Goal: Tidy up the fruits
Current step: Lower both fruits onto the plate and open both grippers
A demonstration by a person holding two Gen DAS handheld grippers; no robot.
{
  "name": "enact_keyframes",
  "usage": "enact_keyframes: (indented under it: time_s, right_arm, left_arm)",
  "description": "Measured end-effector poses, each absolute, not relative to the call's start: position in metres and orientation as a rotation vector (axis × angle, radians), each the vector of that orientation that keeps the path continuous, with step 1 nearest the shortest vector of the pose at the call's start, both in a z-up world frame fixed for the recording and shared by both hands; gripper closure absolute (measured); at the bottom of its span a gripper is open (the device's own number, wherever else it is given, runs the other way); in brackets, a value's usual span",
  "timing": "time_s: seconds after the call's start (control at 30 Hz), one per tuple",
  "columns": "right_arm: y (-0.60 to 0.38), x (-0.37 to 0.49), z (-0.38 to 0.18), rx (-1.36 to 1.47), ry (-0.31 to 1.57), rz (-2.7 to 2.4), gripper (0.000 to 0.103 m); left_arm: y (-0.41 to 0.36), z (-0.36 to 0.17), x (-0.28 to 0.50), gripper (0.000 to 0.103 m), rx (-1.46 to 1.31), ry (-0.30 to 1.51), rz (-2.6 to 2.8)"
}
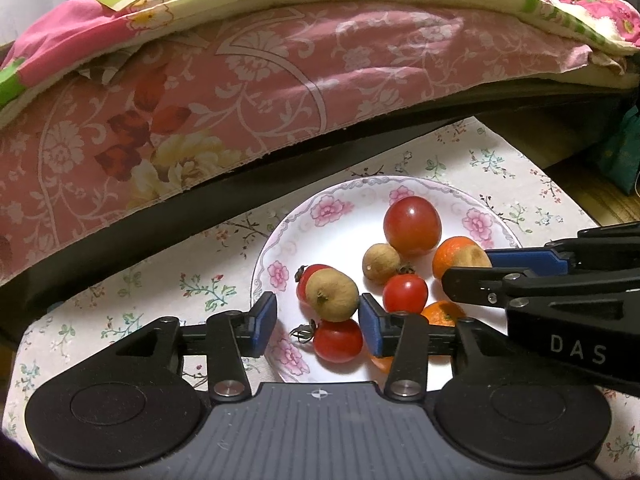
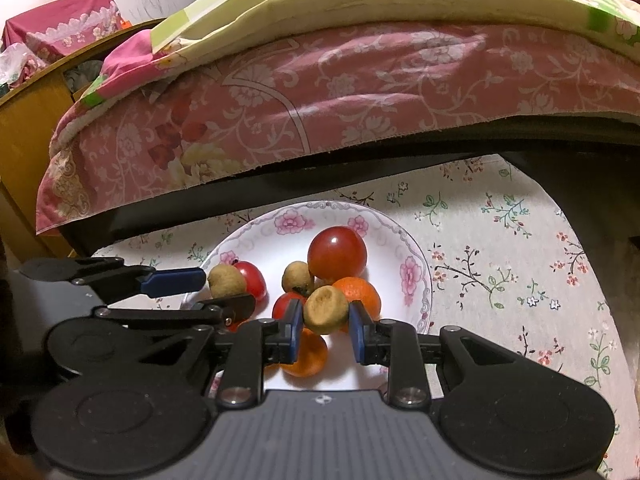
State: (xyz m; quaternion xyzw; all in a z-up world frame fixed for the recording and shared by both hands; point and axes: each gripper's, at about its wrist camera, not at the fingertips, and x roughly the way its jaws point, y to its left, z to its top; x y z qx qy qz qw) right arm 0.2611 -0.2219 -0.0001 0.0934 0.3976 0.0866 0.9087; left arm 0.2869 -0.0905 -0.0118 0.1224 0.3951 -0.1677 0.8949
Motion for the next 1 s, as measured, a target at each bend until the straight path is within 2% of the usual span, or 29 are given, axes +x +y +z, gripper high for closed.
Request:
enact_keyframes:
  time_s: [0.53,1.0]
  right_arm:
    - [-0.223,0.26,0.0,0.204,0.815,0.167,0.081]
    - [-0.227,0.253,0.006,0.215,0.803,0.149,0.078]
  left_arm:
    - [-0.087,-0.006,0.285,0.036,0.266,0.812,-0.328]
    - [-0.08,0.002,0.275,0.018,0.267,0.794,-0.263]
